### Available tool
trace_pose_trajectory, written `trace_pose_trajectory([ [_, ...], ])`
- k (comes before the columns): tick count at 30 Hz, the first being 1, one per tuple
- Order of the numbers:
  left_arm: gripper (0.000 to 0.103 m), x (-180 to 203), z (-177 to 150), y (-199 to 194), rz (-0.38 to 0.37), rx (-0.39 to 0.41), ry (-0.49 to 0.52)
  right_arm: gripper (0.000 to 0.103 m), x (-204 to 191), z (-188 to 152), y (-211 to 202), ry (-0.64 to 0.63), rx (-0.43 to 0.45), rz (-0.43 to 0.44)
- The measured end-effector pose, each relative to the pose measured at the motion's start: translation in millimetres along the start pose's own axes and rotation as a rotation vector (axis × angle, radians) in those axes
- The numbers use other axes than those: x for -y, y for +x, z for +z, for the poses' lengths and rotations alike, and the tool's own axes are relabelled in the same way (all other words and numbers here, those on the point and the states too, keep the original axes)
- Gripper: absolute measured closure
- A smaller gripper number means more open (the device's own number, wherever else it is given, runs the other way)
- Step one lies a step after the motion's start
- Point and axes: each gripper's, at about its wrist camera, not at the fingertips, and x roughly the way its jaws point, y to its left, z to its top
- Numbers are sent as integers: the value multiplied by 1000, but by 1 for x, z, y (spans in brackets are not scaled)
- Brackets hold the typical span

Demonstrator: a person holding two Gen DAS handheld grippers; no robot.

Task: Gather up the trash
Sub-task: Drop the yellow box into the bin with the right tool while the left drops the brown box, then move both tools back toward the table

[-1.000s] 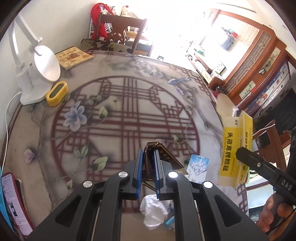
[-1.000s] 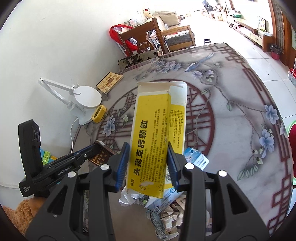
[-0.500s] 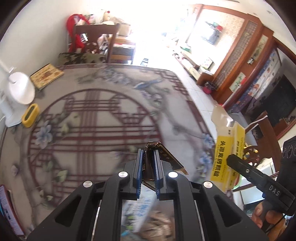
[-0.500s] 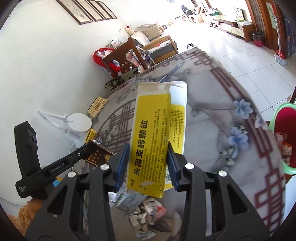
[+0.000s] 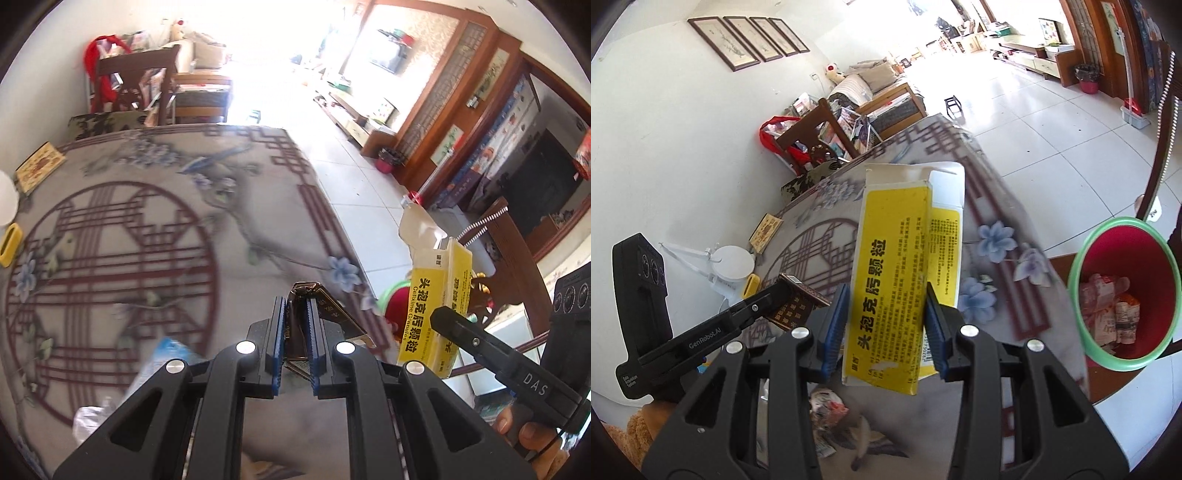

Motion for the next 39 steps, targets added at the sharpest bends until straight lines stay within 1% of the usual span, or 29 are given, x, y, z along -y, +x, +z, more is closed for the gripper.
trace_pose_trajectory([
  [4,95,30,-2,16,-19,-27,26,64,28,3,-15,26,8,-29],
  [7,94,50,-2,27,-31,-47,52,64,59,6,-26,66,17,-70],
  [11,94,74,-4,37,-48,-69,83,64,100,7,-35,110,18,-154],
  [15,94,99,-5,47,-69,-88,122,64,145,7,-36,155,2,-251],
  [17,94,110,-7,53,-78,-101,140,61,161,8,-33,162,-2,-292],
  [18,94,117,-8,56,-85,-108,150,58,169,8,-34,166,5,-317],
  [19,94,123,-9,58,-90,-113,159,51,174,8,-37,167,13,-333],
  [21,94,136,-10,65,-105,-124,180,45,181,8,-44,174,31,-356],
  [27,94,176,-10,92,-149,-152,238,45,190,3,-71,190,77,-373],
  [31,94,207,-8,109,-173,-155,287,45,191,1,-96,197,122,-403],
  [33,93,225,-3,120,-203,-154,303,45,193,0,-111,204,148,-420],
  [34,93,238,-2,129,-222,-157,329,45,195,-1,-117,208,157,-426],
  [35,79,247,-2,134,-220,-153,355,45,196,-1,-122,214,164,-433],
  [36,43,254,-3,138,-207,-147,382,45,196,-2,-125,217,169,-435],
  [37,26,259,-5,140,-189,-125,405,45,195,-2,-128,217,174,-438],
  [38,17,259,-7,137,-180,-86,411,44,195,-3,-130,215,182,-443],
  [39,17,258,-9,132,-178,-57,409,42,193,-6,-133,212,201,-454],
])
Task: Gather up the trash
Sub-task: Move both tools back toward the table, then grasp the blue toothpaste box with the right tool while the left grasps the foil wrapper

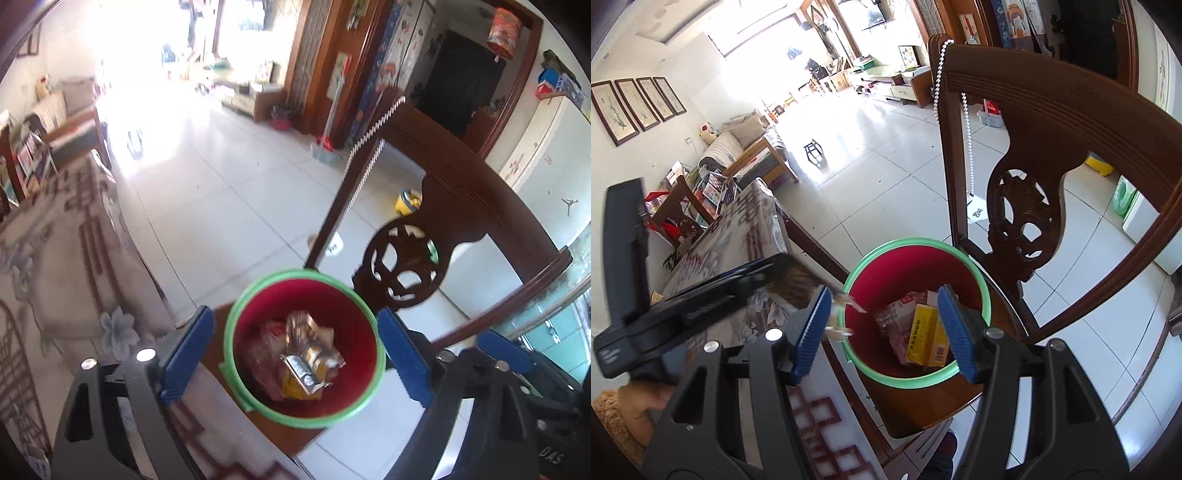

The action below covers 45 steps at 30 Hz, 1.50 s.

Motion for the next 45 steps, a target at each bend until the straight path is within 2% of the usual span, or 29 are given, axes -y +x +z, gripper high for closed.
trace_pose_trajectory([
  [1,17,-4,-5,-7,7,24,-12,41,1,-3,-3,8,18,-6],
  [3,17,-15,-14,-15,9,18,-53,41,3,-7,-4,40,38,-7],
  [6,17,-53,-30,-36,14,-3,-174,41,-1,-12,5,55,26,2],
  [8,17,-76,-36,-63,62,16,-197,41,-11,-9,16,42,-13,8],
  [10,17,-97,-40,-90,124,50,-177,40,-27,-4,18,30,-15,36],
  [12,17,-121,-44,-116,180,86,-173,41,-56,3,21,-14,-11,76],
  [16,15,-189,-73,-167,292,131,-270,39,-126,1,28,-135,-26,170],
  [22,15,-291,-139,-209,457,86,-449,37,-216,-36,55,-287,-148,257],
  [25,15,-329,-170,-221,499,53,-523,37,-252,-59,66,-339,-206,278],
  [29,15,-363,-198,-231,520,16,-559,37,-290,-86,75,-384,-264,295],
  [33,15,-382,-215,-238,507,-11,-569,37,-316,-112,82,-397,-327,317],
  [40,15,-400,-238,-247,457,-18,-588,37,-352,-173,113,-298,-582,419],
  [45,15,-410,-257,-257,434,-22,-600,37,-372,-205,122,-264,-666,417],
])
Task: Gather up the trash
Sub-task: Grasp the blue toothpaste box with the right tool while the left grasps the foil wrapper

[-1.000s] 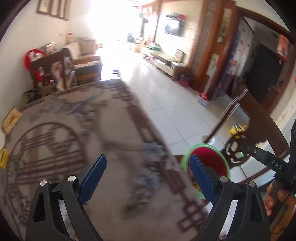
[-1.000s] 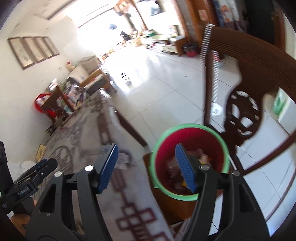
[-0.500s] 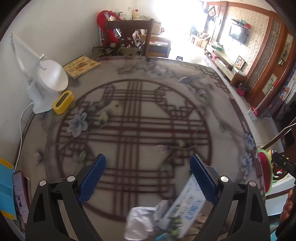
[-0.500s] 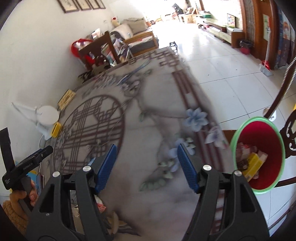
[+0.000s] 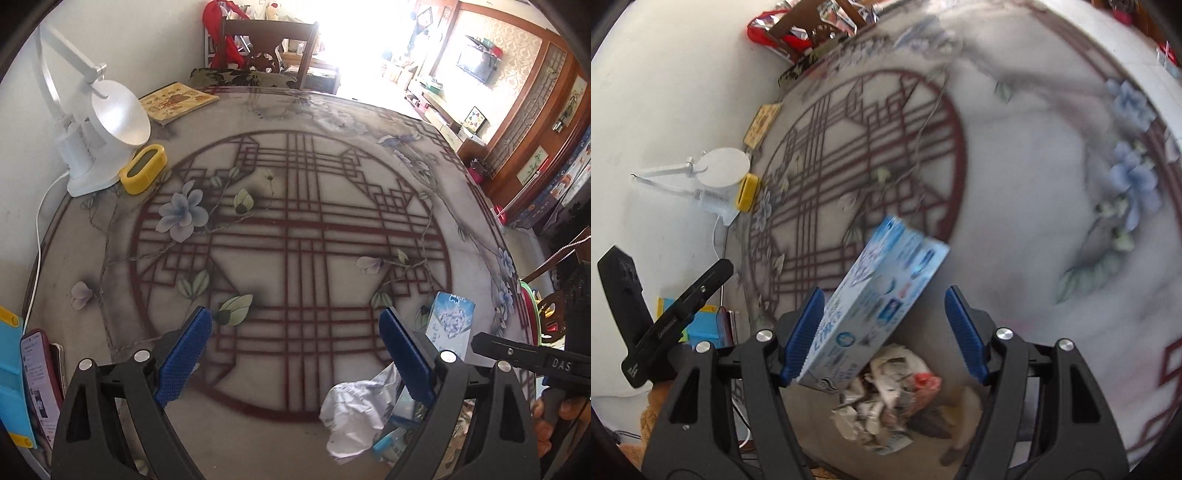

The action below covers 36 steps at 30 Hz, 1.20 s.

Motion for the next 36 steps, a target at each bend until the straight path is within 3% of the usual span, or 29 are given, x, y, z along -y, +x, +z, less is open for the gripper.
trace_pose_trajectory([
  [12,15,-19,-16,-4,-79,-24,39,33,-8,-10,45,96,-75,4],
  [14,15,-17,-19,-4,-98,-30,52,45,-11,-11,48,91,-69,13],
  [15,15,-17,-20,-3,-107,-35,59,56,-11,-11,47,92,-66,20],
  [23,15,-3,-36,6,-175,-92,126,61,-30,-7,8,27,82,-3],
  [29,15,11,-52,26,-203,-164,168,61,-61,-4,-36,-113,242,-157],
  [36,15,22,-59,45,-201,-204,173,61,-81,-9,-66,-210,337,-267],
])
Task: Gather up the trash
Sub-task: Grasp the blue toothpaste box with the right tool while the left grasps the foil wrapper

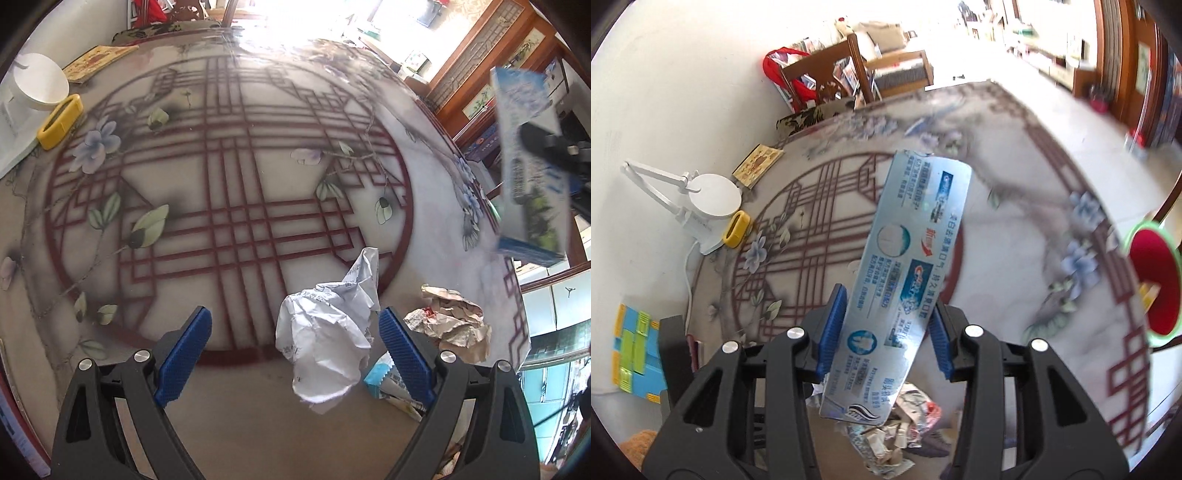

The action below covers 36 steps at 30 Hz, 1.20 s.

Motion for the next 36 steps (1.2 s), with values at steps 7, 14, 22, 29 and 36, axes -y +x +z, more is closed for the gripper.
trace_pose_trajectory([
  [7,16,0,4,7,19,2,-11,61,-10,0,-16,-62,41,-43],
  [14,15,-5,12,8,38,26,-29,61,-13,-3,-12,-69,28,-43],
  [22,23,-13,17,0,25,43,-65,61,10,-18,9,26,-65,-4],
  [29,22,-2,13,4,1,8,-35,61,11,-21,10,26,-63,4],
  [36,54,12,10,13,-52,-40,-12,61,19,-19,9,43,-63,10],
])
